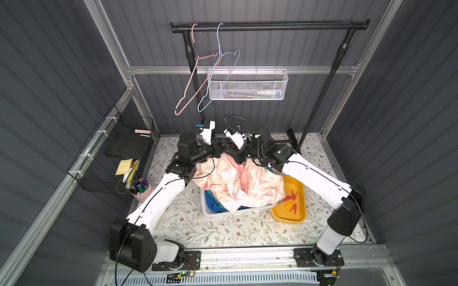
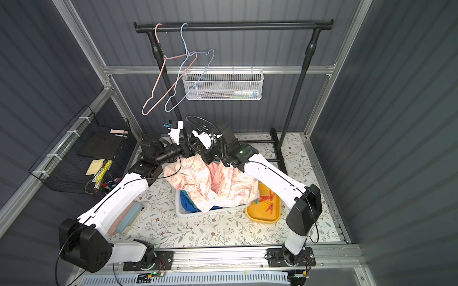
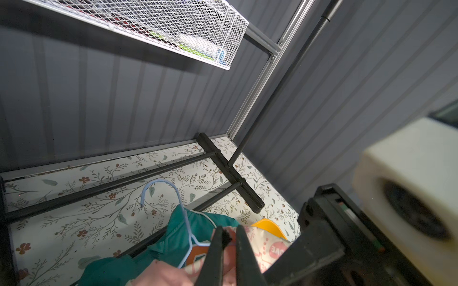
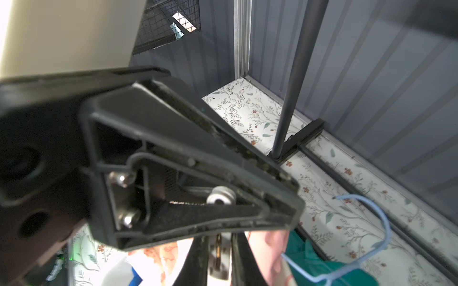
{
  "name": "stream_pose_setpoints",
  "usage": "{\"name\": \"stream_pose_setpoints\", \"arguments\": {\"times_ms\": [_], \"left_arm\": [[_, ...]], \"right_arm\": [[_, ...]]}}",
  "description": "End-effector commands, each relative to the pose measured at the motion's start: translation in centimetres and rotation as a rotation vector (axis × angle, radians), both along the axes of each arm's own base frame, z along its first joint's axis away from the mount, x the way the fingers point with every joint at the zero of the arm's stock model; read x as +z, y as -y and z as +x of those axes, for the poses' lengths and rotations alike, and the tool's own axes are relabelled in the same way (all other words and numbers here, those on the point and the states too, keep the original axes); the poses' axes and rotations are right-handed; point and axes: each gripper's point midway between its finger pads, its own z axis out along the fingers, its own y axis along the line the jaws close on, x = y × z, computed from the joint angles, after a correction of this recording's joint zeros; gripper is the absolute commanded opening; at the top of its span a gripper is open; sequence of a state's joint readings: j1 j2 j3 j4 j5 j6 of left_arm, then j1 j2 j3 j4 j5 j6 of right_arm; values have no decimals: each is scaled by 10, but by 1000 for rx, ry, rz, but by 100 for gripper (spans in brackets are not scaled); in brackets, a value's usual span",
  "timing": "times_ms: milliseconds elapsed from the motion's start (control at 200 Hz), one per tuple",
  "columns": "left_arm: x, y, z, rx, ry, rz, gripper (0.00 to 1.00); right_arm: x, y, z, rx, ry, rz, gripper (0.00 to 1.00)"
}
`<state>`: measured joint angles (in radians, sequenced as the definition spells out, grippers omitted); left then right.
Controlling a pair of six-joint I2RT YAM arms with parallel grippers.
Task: Remove the clothespins securing jackets to the hanger
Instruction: Place the clothespin in the storage box.
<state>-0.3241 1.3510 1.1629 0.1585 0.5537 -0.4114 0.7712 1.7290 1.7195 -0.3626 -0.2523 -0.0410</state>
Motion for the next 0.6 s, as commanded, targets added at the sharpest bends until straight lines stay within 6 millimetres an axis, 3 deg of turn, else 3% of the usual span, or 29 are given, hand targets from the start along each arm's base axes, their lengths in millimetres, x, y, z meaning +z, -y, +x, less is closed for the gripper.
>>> {"name": "stream_pose_setpoints", "arguments": {"times_ms": [0,60,130,295,400,490,595], "left_arm": [[0,9,-10,-59,17,-1,0],[0,9,-9,-58,18,3,0],[-1,9,-8,-57,19,11,9],[4,3,-2,-12,43,57,50],[14,-4,-2,28,87,99,74],[22,-6,-7,27,106,95,86],[30,-9,-12,36,134,103,99]], "right_arm": [[3,-7,0,30,5,5,0],[3,-7,-2,35,4,4,0],[3,-6,-4,41,1,2,0],[-4,4,-13,36,-11,-22,0],[-11,22,-16,-13,-27,-35,0],[-18,41,-17,-70,-53,-40,0],[-25,78,-15,-186,-100,-25,0]]}}
